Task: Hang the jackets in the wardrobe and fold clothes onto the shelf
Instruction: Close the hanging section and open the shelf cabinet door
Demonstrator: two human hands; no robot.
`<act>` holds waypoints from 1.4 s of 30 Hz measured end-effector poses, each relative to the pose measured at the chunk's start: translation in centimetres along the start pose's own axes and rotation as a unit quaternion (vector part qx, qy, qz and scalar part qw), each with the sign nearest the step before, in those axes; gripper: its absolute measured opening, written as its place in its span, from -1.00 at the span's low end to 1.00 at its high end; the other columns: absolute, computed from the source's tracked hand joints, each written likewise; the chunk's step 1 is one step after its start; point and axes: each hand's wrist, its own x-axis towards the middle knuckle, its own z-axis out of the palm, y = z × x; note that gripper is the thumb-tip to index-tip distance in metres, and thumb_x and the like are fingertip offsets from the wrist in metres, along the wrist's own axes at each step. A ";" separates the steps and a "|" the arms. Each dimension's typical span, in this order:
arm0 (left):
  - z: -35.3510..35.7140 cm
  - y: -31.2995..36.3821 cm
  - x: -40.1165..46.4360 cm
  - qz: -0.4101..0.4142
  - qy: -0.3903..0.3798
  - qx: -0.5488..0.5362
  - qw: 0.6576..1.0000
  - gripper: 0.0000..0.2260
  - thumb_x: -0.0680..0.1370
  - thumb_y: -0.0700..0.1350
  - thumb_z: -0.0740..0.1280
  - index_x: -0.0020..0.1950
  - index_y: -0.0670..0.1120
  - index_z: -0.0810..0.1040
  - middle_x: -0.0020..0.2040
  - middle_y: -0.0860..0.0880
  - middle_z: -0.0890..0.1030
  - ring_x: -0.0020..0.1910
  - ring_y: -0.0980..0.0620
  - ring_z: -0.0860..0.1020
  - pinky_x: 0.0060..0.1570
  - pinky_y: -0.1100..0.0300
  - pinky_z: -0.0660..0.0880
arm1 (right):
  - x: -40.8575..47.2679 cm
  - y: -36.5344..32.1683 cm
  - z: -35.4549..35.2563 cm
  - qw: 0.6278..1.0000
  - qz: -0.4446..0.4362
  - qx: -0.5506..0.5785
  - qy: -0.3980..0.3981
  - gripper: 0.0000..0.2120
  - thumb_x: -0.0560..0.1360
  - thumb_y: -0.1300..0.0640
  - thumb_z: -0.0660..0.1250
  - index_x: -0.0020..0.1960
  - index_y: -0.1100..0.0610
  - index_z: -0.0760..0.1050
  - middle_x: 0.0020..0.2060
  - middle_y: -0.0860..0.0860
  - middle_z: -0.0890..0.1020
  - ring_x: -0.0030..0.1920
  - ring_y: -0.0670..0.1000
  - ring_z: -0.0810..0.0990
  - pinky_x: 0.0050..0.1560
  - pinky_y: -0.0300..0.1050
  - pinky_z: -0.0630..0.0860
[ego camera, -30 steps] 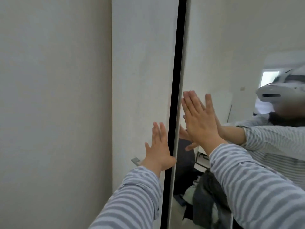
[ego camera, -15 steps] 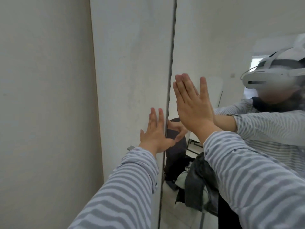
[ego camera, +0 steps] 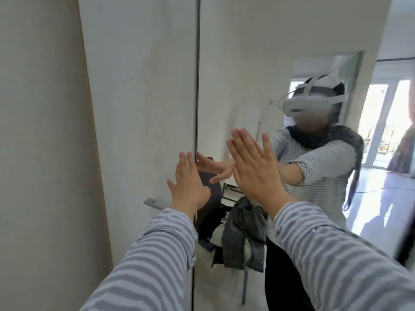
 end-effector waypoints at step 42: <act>11.3 26.1 -28.3 0.133 -0.195 -0.359 0.903 -0.50 0.60 -0.09 0.09 0.55 -0.03 0.12 0.50 -0.05 0.30 0.44 -0.06 0.31 0.44 0.02 0.26 | -38.8 10.5 -13.5 0.919 0.287 0.147 -0.226 -0.63 0.53 0.17 0.21 0.31 0.24 0.43 0.14 0.14 0.57 0.22 0.20 0.50 0.24 0.12 0.44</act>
